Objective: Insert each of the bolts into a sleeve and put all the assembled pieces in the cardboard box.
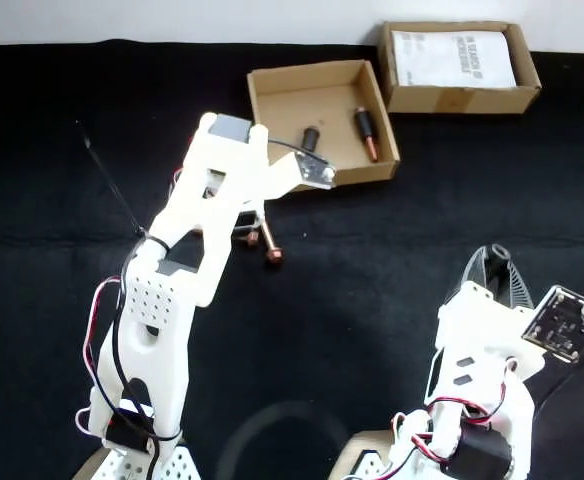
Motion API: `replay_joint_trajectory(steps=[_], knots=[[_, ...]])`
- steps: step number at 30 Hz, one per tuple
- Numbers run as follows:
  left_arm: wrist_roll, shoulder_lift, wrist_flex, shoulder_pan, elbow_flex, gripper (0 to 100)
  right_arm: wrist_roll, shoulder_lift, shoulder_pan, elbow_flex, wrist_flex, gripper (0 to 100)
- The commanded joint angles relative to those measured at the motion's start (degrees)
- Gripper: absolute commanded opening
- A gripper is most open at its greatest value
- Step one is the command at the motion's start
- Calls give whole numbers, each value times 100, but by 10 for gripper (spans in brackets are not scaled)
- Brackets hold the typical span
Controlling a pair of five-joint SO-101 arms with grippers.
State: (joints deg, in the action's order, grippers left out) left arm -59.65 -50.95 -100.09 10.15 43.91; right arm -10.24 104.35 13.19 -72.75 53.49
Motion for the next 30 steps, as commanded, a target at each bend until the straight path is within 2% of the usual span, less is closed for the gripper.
replay_joint_trajectory(steps=[1, 3, 10, 15, 18, 22, 28, 30], knots=[[141, 48, -79, 4, 119, 149, 97, 31, 66, 22, -101, 8], [158, 136, -79, -40, 101, 200, 97, 22, 66, 22, -101, 8], [-352, 312, -79, -92, 101, 202, 97, 22, 66, 13, -101, 8], [-756, -101, -26, -84, 127, 166, 105, 22, 66, 13, -101, 8], [-730, -303, 141, -48, 154, 164, 123, 22, 66, -31, -101, 8], [-730, -347, 123, -40, 321, 164, 501, 57, 66, -286, -127, 8], [-818, -435, 114, 101, 312, 162, 519, 57, 66, -295, -136, 8], [-985, -523, -18, 277, 312, 123, 519, 57, 66, -303, -136, 8]])
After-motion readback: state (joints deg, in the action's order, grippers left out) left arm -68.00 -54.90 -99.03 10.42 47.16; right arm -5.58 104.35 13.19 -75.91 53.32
